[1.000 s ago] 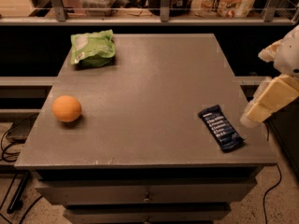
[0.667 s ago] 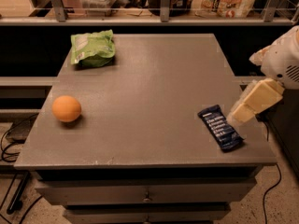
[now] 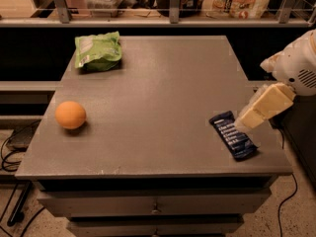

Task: Move rxbar blueberry near green rice chip bag

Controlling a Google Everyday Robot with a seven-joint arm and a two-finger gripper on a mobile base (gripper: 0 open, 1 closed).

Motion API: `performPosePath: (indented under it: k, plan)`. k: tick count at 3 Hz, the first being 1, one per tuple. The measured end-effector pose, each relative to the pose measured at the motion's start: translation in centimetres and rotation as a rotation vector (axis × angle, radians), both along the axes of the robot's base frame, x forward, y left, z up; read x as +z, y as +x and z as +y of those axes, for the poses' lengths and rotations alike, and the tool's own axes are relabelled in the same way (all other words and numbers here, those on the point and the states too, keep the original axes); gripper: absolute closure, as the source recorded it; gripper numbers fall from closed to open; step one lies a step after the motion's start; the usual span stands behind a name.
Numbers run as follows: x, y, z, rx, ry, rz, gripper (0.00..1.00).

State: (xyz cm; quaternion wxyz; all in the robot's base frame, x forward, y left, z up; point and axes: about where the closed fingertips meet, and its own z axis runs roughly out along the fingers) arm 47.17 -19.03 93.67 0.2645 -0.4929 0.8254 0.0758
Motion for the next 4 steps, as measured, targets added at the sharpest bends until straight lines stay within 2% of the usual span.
performPosePath:
  k: [1,2,3,4]
  plan:
    - [-2.1,0.0,1.4,-0.028,0.063,0.038,0.0]
    - [-4.3,0.1,2.6,-0.063,0.045,0.045,0.0]
    - [-6.4,0.0,2.8,-0.088,0.021,0.062,0.0]
    - [-9.2,0.2,1.9,-0.125,-0.01,0.104,0.0]
